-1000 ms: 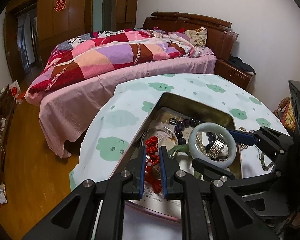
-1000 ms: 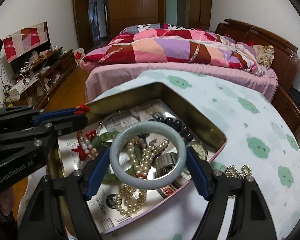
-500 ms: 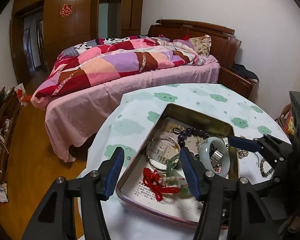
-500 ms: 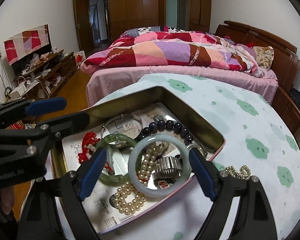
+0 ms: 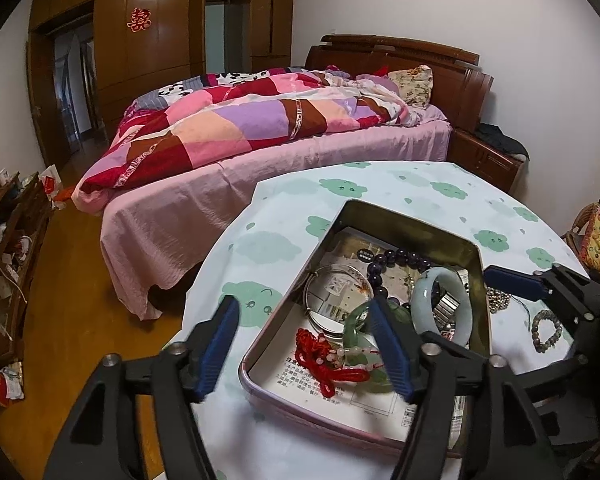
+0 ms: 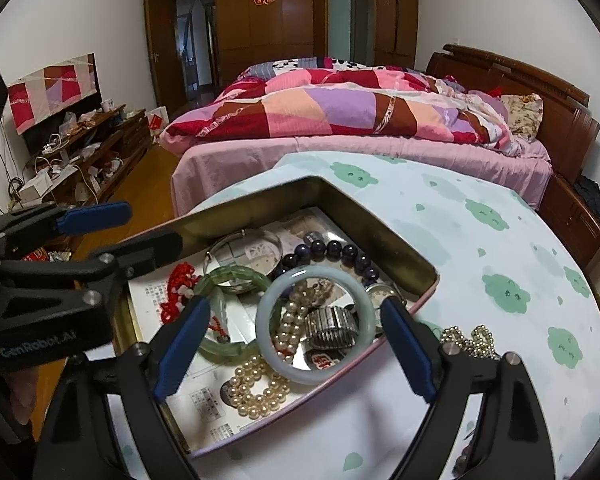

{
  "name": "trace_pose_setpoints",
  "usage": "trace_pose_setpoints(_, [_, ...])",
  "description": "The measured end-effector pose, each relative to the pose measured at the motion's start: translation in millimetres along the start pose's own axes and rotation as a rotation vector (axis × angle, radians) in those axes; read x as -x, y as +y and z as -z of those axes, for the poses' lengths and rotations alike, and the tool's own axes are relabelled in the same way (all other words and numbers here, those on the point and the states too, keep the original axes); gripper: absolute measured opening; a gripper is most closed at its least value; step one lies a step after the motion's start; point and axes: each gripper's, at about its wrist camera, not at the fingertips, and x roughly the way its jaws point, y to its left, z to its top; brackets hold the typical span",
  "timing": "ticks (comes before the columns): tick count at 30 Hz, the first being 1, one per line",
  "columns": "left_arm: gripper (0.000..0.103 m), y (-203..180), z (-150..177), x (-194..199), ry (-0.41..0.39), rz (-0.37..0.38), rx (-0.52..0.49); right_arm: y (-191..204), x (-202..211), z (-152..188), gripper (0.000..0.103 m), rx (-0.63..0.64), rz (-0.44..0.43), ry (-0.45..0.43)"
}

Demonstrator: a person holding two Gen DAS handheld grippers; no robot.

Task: Organize jewelry
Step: 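Open the left tool releasing the red string while the right tool drops the white bangle into the tin, then grasp the grey bead bracelet with the right tool while the left tool moves to the gold chain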

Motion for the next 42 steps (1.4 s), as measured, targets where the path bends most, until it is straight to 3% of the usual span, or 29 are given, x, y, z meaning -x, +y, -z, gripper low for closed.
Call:
trace_pose_setpoints(7, [0.070,-15.9,1.0,3.1,0.000,0.033,-0.022,-27.3,22.6,11.6,0.089,-0.030,0.037,-0.009])
trace_pose_setpoints(17, [0.070,-60.0,3.4,3.9,0.011,0.087,-0.108,-104.9,52.0,59.4,0.089,-0.164,0.195,0.062])
trace_pose_setpoints(31, [0.070,-113.5,7.4,-1.3,0.036,0.133,-0.205,-120.7,37.4,81.3,0.089,-0.191,0.206,0.206])
trace_pose_setpoints(33, [0.070,-119.8,7.1,-0.8,0.034,0.140,-0.221,-122.1,36.0,84.1,0.078,-0.195,0.196,0.222])
trace_pose_setpoints(34, [0.070,-121.8,7.2,-0.6,0.034,0.142,-0.228,-124.0,38.9,85.6,0.063,-0.202,0.200,0.211])
trace_pose_setpoints(35, [0.070,-124.6,6.9,-0.8,0.035,0.147,-0.236,-125.1,42.2,86.3,0.038,-0.200,0.209,0.204])
trace_pose_setpoints(36, [0.070,-127.5,6.7,-1.4,0.035,0.152,-0.241,-124.9,43.6,86.5,0.024,-0.189,0.208,0.200])
trace_pose_setpoints(37, [0.070,-129.9,6.5,-1.8,0.036,0.157,-0.246,-125.8,44.4,87.5,0.018,-0.187,0.205,0.201])
trace_pose_setpoints(42, [0.070,-149.2,6.7,-5.2,0.037,0.188,-0.287,-139.4,57.7,93.4,0.018,-0.242,0.215,0.158])
